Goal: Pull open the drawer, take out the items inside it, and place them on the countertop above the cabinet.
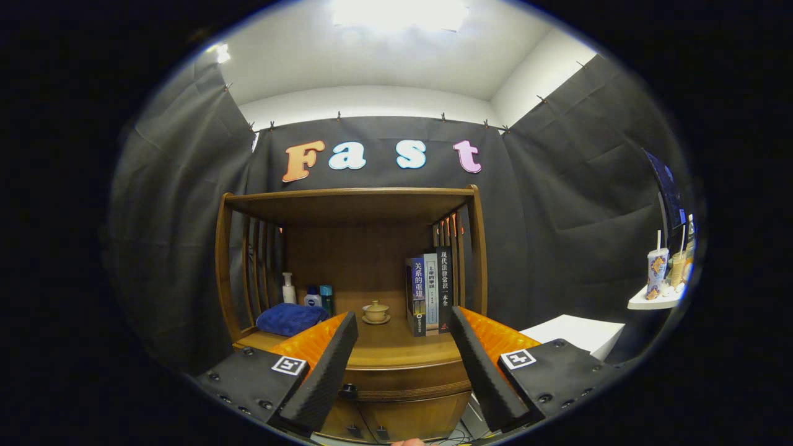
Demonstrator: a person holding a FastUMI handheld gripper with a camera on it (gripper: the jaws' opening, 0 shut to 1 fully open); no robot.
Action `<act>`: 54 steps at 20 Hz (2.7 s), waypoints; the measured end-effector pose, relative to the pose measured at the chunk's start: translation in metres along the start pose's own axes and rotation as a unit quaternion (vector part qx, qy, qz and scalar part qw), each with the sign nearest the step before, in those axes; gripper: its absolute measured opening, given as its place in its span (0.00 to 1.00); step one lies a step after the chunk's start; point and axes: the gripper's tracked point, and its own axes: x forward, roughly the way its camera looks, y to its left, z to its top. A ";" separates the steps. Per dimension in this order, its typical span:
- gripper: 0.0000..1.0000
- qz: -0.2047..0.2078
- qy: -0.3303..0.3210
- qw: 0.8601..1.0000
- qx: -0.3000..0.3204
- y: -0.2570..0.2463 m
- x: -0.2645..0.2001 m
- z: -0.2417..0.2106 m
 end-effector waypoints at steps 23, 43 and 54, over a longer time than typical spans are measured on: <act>0.98 0.050 0.069 0.996 0.029 0.075 0.068 -0.176; 0.52 0.095 0.186 0.976 0.058 0.097 0.110 -0.322; 0.43 0.112 0.201 0.969 0.094 0.095 0.044 -0.308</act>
